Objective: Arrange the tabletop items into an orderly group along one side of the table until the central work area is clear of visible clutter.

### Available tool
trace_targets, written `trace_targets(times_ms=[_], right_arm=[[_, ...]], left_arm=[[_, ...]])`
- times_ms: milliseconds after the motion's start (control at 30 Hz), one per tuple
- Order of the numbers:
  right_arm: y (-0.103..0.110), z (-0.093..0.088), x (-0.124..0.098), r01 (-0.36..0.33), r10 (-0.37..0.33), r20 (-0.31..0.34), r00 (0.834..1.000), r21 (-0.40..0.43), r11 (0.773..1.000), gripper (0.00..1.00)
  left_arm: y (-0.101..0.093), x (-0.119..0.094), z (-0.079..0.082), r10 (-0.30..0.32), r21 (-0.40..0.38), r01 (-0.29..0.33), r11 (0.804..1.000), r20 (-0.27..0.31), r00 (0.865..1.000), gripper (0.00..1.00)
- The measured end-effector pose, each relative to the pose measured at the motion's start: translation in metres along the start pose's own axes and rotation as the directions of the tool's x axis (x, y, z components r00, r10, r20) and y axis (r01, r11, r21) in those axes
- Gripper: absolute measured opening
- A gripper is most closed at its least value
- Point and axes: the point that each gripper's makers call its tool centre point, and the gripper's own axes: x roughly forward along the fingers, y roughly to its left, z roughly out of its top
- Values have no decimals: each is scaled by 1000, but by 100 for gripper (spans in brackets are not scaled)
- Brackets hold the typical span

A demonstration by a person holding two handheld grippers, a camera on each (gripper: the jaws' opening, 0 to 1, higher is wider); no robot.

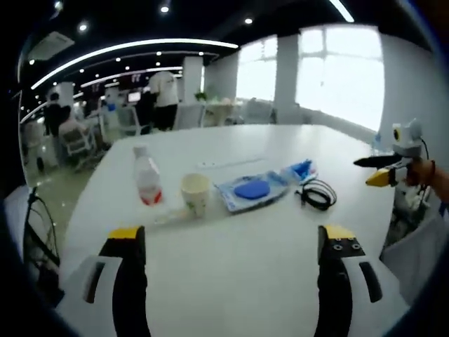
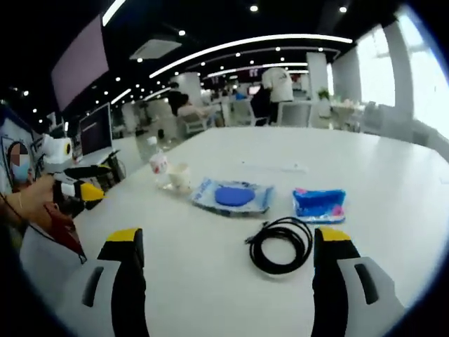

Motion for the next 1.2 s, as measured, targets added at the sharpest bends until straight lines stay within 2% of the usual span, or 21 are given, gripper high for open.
trace_targets(times_ms=[133,300,400,533,733,933,1033,1200], right_arm=[[1,-7,-5,8,-8,7,1000,1,1000,99],[3,-24,-9,5,-5,-48,999,-1,1000,99],[4,-27,-12,13,-13,-36,999,-4,1000,99],[5,-28,-15,14,-13,-20,1000,14,1000,99],[8,-34,-17,21,-21,-31,999,2,1000,98],[9,-38,-18,20,-20,-41,999,-1,1000,98],[6,-42,-19,33,-35,-59,998,-28,999,96],[6,-43,-21,30,-30,-53,998,-6,1000,97]], left_arm=[[0,-9,-7,3,-5,-3,1000,3,1000,99],[2,-14,-23,7,19,-7,1000,-29,1000,99],[5,-17,-28,16,14,-16,1000,-37,999,99],[10,-19,-25,22,-24,-22,999,-5,1000,99],[14,-20,-30,39,-1,-39,999,-18,999,99],[10,-19,-34,24,-17,-24,1000,-23,999,99],[11,-20,-34,27,-14,-28,1000,-15,1000,99],[12,-21,-32,35,-24,-36,999,-8,999,99]])
